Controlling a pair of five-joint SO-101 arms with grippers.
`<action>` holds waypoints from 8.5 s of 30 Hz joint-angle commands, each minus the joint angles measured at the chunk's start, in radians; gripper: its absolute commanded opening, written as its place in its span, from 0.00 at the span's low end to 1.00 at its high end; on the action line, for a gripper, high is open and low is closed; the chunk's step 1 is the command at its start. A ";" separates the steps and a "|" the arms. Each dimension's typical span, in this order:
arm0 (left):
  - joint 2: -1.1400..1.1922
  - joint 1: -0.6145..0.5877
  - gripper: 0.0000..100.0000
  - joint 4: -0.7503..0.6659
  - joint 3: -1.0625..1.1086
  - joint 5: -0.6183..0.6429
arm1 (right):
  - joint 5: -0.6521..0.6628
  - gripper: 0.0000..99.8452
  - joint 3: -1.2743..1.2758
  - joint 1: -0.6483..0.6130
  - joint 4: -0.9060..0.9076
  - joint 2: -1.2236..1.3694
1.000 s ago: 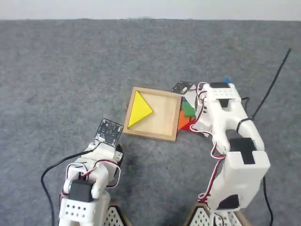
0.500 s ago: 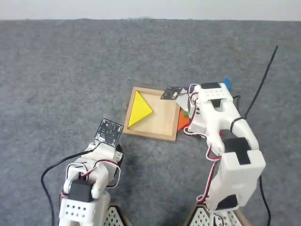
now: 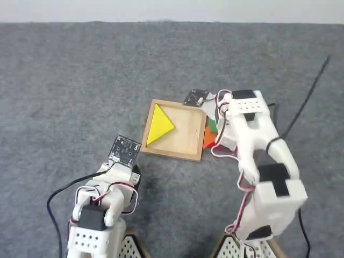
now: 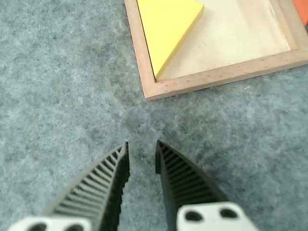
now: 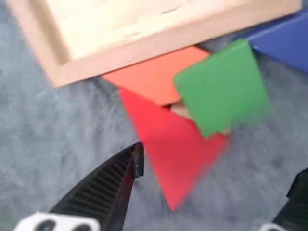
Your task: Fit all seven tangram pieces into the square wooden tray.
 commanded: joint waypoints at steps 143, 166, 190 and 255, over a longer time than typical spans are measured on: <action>-0.002 0.002 0.09 0.005 -0.007 0.006 | -0.411 0.22 -0.491 0.205 0.387 0.042; -0.002 0.002 0.09 0.005 -0.007 0.006 | 0.049 0.36 -0.157 0.217 0.065 0.051; -0.002 0.002 0.09 0.005 -0.007 0.006 | -0.109 0.19 -0.207 0.237 0.028 0.214; -0.002 0.002 0.09 0.005 -0.007 0.006 | -0.539 0.17 -0.284 0.231 0.061 0.252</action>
